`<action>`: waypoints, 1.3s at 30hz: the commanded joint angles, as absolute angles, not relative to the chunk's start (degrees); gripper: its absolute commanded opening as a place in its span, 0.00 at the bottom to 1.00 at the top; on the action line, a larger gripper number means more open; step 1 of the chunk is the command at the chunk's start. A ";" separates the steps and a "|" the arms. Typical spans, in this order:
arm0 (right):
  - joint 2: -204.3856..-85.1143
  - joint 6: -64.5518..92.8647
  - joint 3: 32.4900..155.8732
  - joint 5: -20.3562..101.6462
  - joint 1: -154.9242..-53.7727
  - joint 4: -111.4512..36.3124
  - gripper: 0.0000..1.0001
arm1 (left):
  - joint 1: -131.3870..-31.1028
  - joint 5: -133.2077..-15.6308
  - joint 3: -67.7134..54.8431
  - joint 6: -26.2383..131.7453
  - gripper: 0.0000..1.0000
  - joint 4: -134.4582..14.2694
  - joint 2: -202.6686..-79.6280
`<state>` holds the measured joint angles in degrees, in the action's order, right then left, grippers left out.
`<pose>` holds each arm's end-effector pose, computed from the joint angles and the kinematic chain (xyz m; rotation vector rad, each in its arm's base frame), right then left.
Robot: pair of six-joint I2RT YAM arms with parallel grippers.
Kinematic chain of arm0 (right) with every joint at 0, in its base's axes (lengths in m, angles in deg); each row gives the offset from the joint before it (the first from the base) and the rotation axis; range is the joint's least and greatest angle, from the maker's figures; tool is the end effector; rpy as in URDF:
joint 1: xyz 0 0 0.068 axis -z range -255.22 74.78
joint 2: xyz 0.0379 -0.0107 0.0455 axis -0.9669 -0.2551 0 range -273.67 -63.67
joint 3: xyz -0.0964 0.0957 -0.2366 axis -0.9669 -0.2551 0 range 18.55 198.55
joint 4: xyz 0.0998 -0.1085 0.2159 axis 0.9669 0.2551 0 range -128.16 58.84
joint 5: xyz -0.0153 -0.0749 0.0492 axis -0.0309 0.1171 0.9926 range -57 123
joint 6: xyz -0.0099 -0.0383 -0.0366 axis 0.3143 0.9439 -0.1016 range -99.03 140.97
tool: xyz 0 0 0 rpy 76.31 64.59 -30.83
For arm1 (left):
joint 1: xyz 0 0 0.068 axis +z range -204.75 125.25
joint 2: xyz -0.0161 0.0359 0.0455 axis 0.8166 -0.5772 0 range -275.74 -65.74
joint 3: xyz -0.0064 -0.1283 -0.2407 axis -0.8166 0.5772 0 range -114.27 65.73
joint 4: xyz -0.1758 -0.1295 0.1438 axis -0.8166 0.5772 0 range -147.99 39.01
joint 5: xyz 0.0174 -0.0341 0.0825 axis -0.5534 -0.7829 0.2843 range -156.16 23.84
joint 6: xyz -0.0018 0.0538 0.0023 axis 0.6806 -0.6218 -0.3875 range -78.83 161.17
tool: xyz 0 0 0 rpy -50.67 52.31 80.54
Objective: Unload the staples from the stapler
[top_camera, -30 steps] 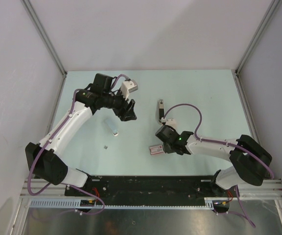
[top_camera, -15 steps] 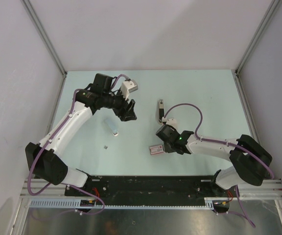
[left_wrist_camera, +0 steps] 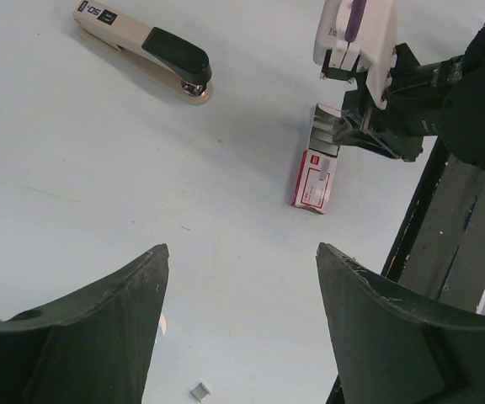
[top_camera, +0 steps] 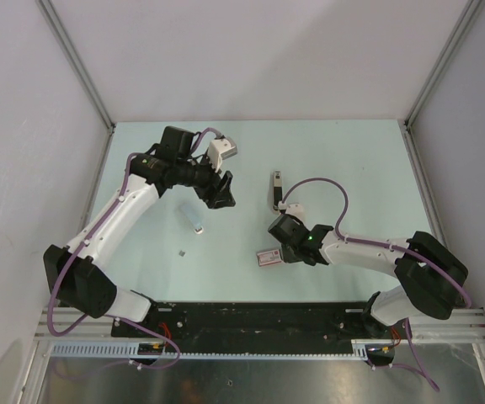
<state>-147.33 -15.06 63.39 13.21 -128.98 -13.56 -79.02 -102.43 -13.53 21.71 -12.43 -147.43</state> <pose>0.1678 0.2086 0.1730 -0.2916 2.5582 0.1108 0.2629 -0.1417 0.3481 1.1362 2.0466 -0.7975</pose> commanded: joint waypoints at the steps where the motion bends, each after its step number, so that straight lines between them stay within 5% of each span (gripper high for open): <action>1: -147.12 -15.57 63.08 13.51 -128.78 -14.26 0.21 | -79.44 -104.18 -13.83 22.30 0.76 -13.01 -145.73; 25: -142.49 -14.55 63.11 13.67 -128.12 -14.57 0.29 | -79.66 -104.24 -14.02 22.22 0.77 -13.07 -146.03; 39: -137.29 -12.17 59.90 35.06 -108.04 -18.13 0.17 | -90.03 -92.76 -6.75 11.12 0.70 -13.08 -155.01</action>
<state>-135.92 -12.87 62.29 24.36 -111.73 -15.55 -87.43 -96.68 -8.09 15.90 -12.85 -150.95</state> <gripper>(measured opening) 0.180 0.708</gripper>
